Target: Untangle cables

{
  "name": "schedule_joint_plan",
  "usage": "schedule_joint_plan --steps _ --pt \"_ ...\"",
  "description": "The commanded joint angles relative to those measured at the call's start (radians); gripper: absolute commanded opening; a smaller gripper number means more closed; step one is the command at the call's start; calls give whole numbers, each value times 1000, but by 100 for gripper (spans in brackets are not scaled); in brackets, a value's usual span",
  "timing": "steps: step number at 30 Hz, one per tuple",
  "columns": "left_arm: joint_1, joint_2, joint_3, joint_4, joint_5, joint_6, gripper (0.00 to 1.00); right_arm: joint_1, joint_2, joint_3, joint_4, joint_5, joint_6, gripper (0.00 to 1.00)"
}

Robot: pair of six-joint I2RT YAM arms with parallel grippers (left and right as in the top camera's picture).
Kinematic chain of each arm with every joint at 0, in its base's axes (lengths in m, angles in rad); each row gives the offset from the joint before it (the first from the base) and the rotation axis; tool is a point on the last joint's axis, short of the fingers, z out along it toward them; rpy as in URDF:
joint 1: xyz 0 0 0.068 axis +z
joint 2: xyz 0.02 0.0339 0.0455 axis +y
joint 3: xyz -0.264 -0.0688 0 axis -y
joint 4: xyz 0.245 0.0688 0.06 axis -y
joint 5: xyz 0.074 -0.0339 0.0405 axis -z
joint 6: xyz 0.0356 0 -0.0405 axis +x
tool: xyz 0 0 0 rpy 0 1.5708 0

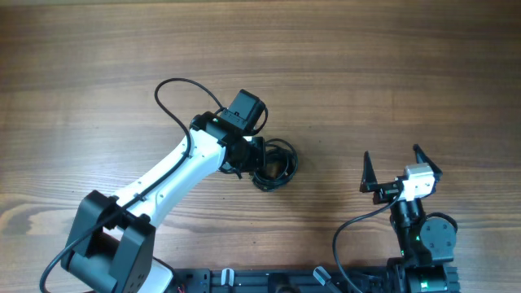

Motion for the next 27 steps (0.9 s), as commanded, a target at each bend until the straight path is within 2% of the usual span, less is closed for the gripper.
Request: schedule_joint_plan --steps 1,4,7,12,19,23,24,27 --pt "-2 -24 10 0 -13 -6 4 0 -8 0 14 -120 266 100" --pt "-2 -24 10 4 -13 -6 4 0 -8 0 19 -173 691 100" --pt "-2 -24 10 3 -13 -6 4 0 -5 0 29 -236 970 100" --pt "-2 -24 10 3 -13 -6 4 0 -5 3 107 -457 900 100" --pt "-2 -24 10 3 -13 -6 4 0 2 162 50 -464 790 100" --pt "-2 -24 10 3 -13 -6 4 0 83 407 -259 -352 609 100" --pt "-2 -24 10 3 -13 -6 4 0 157 520 -384 -333 533 100" --pt "-2 -24 10 3 -13 -6 4 0 305 661 -525 -349 484 100"
